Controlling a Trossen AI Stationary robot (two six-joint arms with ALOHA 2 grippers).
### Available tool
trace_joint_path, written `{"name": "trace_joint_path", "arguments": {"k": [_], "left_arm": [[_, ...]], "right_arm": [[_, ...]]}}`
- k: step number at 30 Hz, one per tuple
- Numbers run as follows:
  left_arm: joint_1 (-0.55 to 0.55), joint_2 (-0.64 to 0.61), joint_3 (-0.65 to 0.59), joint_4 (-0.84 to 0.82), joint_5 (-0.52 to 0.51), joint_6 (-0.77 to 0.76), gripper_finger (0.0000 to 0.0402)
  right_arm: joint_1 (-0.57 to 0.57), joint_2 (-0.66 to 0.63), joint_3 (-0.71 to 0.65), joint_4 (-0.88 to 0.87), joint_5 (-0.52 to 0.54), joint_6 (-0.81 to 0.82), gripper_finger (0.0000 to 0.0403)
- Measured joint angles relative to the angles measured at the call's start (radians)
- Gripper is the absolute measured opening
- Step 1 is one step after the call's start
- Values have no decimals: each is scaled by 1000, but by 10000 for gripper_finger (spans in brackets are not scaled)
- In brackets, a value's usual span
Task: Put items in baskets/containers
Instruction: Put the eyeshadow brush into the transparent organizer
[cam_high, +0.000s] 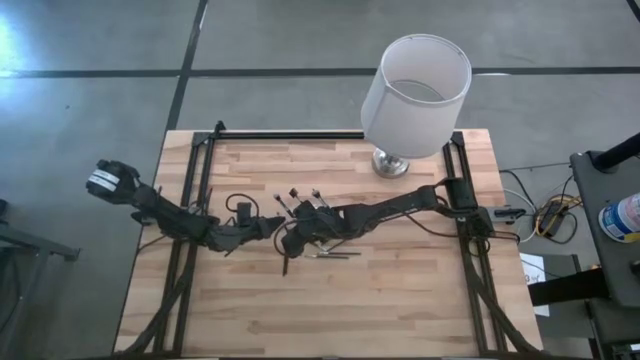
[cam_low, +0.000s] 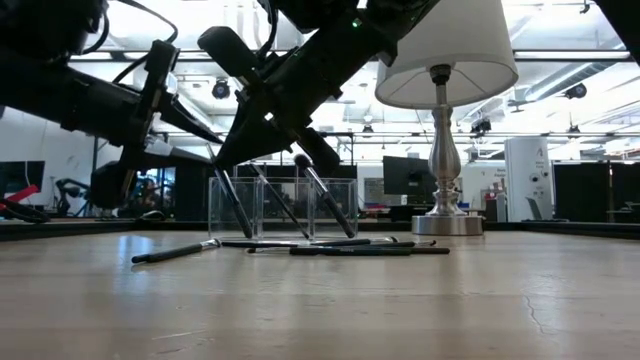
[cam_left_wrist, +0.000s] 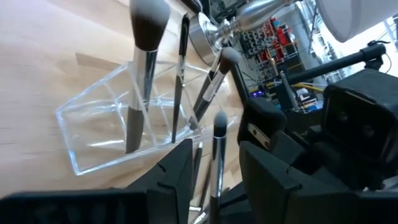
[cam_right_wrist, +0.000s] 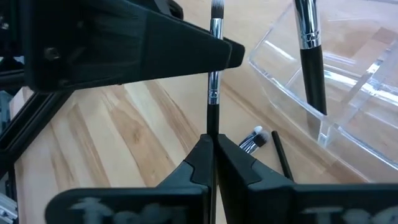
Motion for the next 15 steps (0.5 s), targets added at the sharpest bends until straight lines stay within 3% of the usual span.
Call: {"name": "trace_joint_path", "arguments": {"k": [6,15], "left_arm": [[1,0,0,0,48,19,111],[3,0,0,0,10,29,28]], "right_arm": [[0,0,0,0,0,0,8],[0,0,0,0,0,-4,8]]}}
